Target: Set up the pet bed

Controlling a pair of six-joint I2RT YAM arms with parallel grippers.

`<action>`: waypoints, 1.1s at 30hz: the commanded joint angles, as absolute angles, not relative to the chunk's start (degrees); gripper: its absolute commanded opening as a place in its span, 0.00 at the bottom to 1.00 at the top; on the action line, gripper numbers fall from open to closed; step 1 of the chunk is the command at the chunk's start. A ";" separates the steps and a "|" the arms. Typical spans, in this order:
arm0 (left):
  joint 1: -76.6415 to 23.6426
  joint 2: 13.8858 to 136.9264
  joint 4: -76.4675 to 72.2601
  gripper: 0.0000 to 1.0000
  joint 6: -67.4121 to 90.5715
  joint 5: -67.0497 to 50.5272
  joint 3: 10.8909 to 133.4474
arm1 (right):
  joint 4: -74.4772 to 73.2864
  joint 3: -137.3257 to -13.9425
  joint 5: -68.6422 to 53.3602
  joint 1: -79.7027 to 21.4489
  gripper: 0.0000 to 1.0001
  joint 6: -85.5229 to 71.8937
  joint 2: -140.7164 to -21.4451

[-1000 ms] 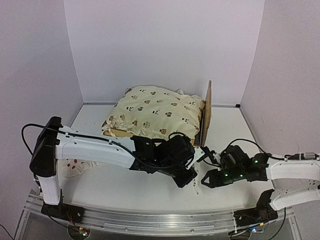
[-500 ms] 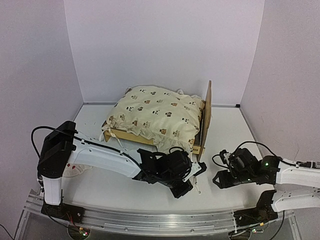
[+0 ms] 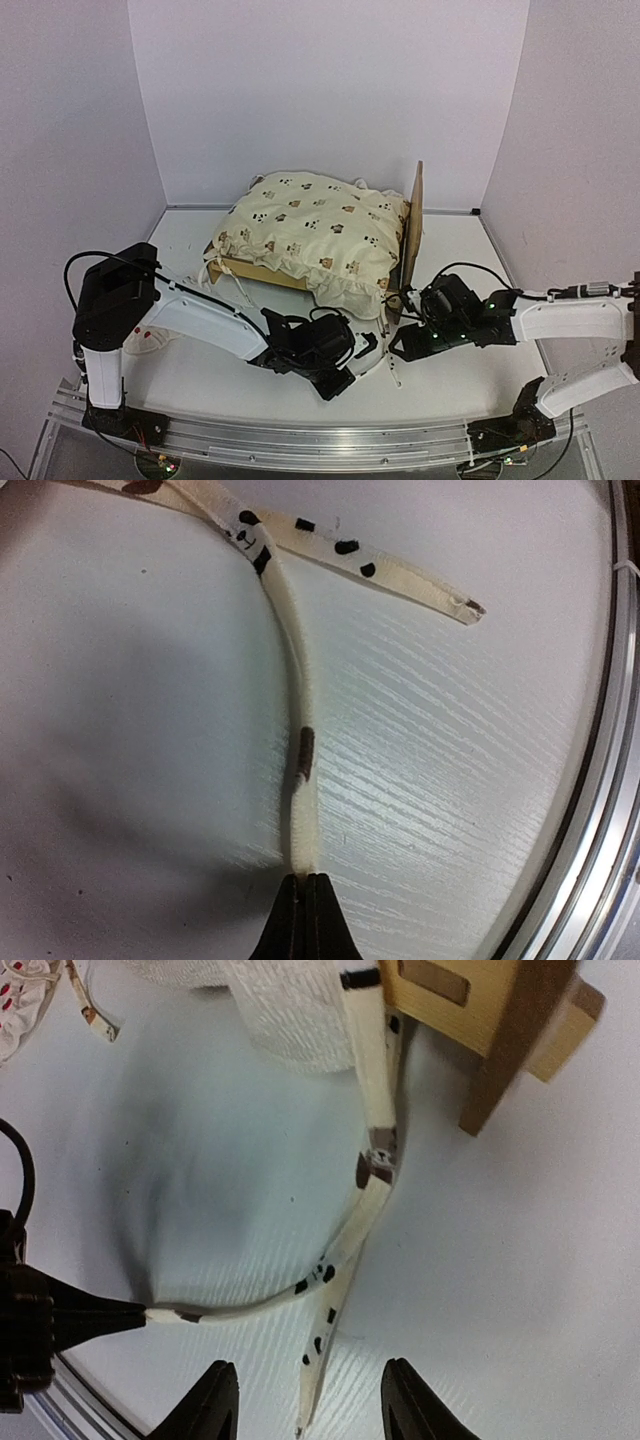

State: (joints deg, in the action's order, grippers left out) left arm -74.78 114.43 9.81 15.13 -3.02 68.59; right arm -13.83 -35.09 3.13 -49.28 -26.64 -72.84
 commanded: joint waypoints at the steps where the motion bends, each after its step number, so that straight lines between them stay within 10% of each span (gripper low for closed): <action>1: -74.50 110.75 8.41 0.00 16.26 -1.58 66.43 | -8.16 -39.66 5.88 -49.46 0.52 -24.74 -78.06; 23: -74.44 110.27 6.46 0.00 15.73 -2.96 64.61 | 6.06 -43.27 21.49 -49.47 0.31 -22.74 -95.93; 33: -74.41 109.32 6.82 0.00 16.13 -3.25 65.27 | 6.65 -41.12 23.34 -49.41 0.01 -22.66 -92.84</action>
